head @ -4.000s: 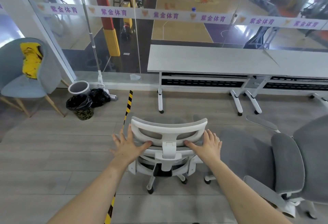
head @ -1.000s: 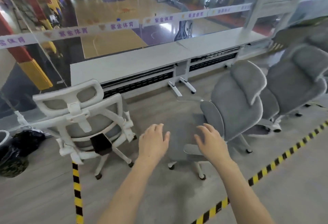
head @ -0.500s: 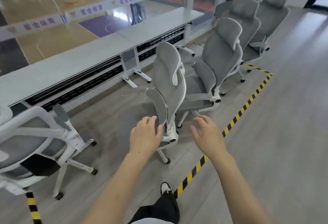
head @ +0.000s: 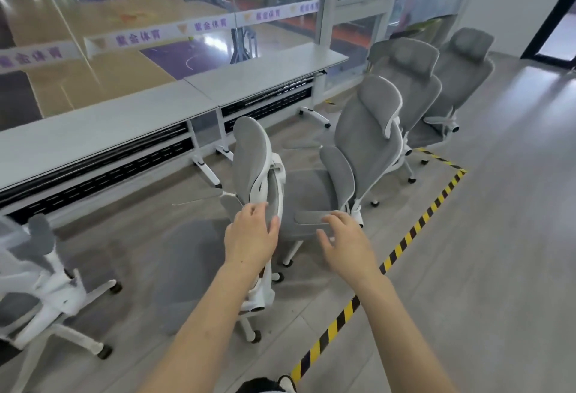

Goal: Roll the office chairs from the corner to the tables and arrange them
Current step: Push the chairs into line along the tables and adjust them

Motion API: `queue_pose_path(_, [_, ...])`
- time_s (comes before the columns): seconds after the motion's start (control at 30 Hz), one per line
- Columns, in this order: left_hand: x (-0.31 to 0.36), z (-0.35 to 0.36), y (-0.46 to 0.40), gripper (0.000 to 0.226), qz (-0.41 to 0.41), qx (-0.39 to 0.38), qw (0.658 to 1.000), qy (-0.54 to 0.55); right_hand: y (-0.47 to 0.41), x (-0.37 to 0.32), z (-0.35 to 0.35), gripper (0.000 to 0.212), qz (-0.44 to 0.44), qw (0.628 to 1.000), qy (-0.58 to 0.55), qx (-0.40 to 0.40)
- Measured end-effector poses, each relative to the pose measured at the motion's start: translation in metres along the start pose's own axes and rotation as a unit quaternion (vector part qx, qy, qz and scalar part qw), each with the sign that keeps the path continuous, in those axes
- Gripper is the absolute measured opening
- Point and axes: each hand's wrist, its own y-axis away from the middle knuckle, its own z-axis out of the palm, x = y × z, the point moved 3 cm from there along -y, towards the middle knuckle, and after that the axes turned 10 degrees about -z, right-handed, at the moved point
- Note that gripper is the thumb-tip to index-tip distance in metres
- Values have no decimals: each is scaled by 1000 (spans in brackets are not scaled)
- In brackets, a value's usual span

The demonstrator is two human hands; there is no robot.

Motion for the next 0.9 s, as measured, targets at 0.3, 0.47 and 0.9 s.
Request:
queue_pose_path(0.3, [30, -2, -53, 42, -75, 75, 994, -5, -110, 46, 14, 37, -76, 995, -43, -55])
queue_pose_path(0.47, [46, 12, -82, 37, -125, 89, 987, -39, -191, 59, 38, 34, -141, 979, -104, -107])
queue_pose_path(0.9, [70, 30, -150, 35, -287, 122, 945, -103, -391, 24, 73, 34, -454, 855, -37, -249])
